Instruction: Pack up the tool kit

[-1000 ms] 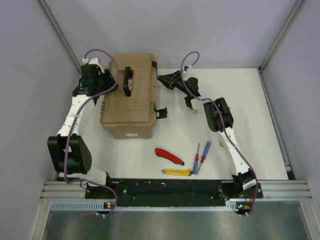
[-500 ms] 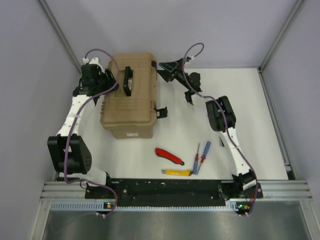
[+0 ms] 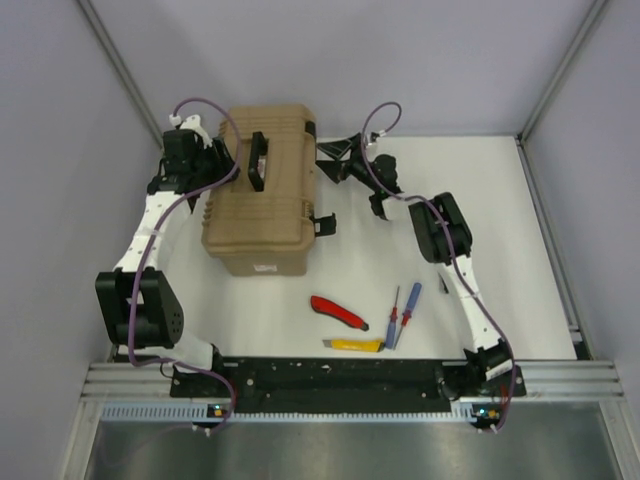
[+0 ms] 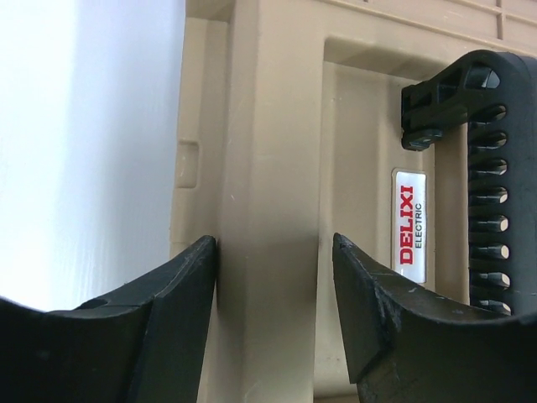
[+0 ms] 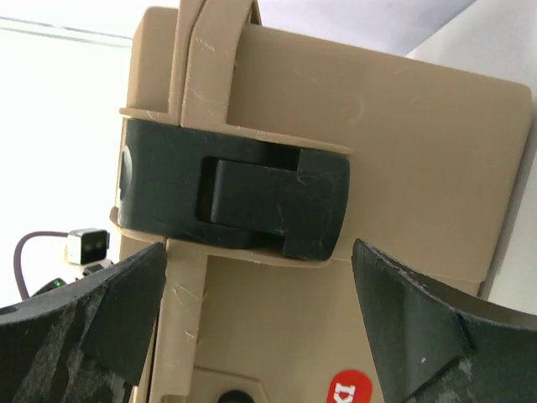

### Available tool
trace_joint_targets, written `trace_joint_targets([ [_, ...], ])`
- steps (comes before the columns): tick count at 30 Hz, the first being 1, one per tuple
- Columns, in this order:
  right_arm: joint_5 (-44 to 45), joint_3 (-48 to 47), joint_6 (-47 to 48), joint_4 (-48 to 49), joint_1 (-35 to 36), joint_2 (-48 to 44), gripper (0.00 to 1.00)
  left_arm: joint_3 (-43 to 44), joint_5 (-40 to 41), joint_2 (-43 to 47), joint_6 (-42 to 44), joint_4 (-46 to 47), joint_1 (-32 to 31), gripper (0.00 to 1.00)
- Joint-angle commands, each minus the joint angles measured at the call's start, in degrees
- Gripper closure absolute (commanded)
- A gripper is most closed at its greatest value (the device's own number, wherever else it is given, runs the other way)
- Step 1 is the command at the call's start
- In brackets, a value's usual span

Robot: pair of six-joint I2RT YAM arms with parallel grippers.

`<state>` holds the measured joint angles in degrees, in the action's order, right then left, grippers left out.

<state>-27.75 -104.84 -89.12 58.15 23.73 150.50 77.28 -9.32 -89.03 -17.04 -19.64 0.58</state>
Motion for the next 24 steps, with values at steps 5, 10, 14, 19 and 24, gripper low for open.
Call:
trace_joint_targets([
  [5,0.32,-5.11,-6.22,12.84,1.76,3.13,0.09,-4.68,-16.87,-4.83,-3.70,-2.86,-4.53,0.41],
  [10,3.66,-11.17,-14.49,21.02,1.94,6.82,0.08,-4.77,-19.33,-5.36,-4.49,-2.34,-4.88,0.41],
  [14,6.12,-13.03,-17.40,24.11,1.94,7.36,0.08,-5.03,-19.68,-5.54,-4.50,-2.33,-5.06,0.41],
  [19,5.34,-11.63,-14.86,23.77,1.85,4.90,0.13,-5.38,-18.37,-5.36,-4.32,-2.51,-5.15,0.42],
  [24,7.17,-7.31,-11.78,22.36,1.67,3.57,0.26,-5.29,-16.78,-5.36,-3.44,-4.00,-5.15,0.43],
])
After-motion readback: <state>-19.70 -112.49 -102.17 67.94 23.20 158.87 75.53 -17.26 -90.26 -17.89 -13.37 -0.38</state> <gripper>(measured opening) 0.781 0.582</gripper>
